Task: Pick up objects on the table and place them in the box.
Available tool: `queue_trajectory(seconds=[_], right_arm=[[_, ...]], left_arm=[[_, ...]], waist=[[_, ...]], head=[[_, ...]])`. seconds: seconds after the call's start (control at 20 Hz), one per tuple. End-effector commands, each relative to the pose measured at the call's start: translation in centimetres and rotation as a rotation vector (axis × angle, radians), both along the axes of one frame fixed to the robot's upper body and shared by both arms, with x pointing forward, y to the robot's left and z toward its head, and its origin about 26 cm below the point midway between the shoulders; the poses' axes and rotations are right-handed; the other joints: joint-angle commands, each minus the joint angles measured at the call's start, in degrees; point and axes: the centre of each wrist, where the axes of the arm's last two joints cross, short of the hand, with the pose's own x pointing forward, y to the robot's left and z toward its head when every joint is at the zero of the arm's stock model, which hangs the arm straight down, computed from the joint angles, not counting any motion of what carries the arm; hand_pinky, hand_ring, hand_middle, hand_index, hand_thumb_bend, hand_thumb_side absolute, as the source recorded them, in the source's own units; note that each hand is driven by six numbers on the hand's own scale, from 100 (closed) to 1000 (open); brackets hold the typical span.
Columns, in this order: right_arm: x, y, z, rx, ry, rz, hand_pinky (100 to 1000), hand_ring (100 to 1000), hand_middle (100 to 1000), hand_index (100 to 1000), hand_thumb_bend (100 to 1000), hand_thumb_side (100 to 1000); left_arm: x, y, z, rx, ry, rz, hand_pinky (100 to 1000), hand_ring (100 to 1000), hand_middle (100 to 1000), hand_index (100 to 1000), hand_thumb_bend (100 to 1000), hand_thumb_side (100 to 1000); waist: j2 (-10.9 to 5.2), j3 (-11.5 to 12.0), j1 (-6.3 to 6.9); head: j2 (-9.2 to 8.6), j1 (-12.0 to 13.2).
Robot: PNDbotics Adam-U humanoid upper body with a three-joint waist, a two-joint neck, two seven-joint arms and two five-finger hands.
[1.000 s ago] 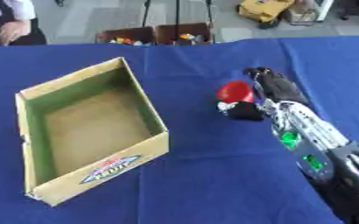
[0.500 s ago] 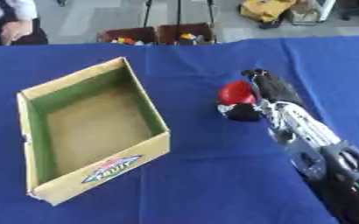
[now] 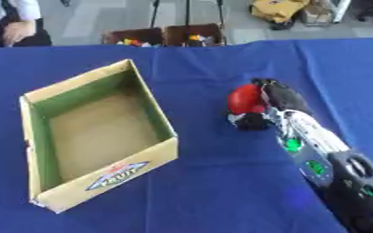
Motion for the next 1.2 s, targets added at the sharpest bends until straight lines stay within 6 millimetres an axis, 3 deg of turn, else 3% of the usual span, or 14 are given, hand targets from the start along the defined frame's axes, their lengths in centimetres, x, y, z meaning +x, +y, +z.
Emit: queue_trajectory(seconds=[0.05, 0.3, 0.8, 1.2], right_arm=[[0.14, -0.18, 1.25, 0.015, -0.050, -0.005, 688, 729, 789, 948, 504, 525], [0.16, -0.12, 1.18, 0.027, -0.065, -0.008, 675, 696, 768, 931, 487, 447], [0.18, -0.07, 1.09, 0.051, -0.094, -0.020, 664, 630, 740, 911, 363, 293], [0.20, -0.10, 1.25, 0.080, -0.112, -0.029, 654, 581, 721, 901, 371, 176]], left_arm=[[-0.36, 0.01, 0.73, 0.014, -0.025, -0.002, 706, 897, 859, 909, 100, 1000], [-0.36, 0.02, 0.73, 0.014, -0.024, -0.002, 706, 897, 859, 909, 100, 1000], [-0.36, 0.03, 0.68, 0.014, -0.020, -0.002, 707, 898, 859, 909, 100, 1000], [-0.37, 0.06, 0.65, 0.012, -0.019, 0.000, 708, 900, 860, 908, 100, 1000]], waist=[[-0.68, 0.04, -0.23], [-0.67, -0.03, -0.23], [-0.58, -0.12, -0.19], [-0.56, -0.13, -0.15]], head=[[-0.52, 0.06], [-0.46, 0.13], [-0.48, 0.23], [-0.49, 0.26]])
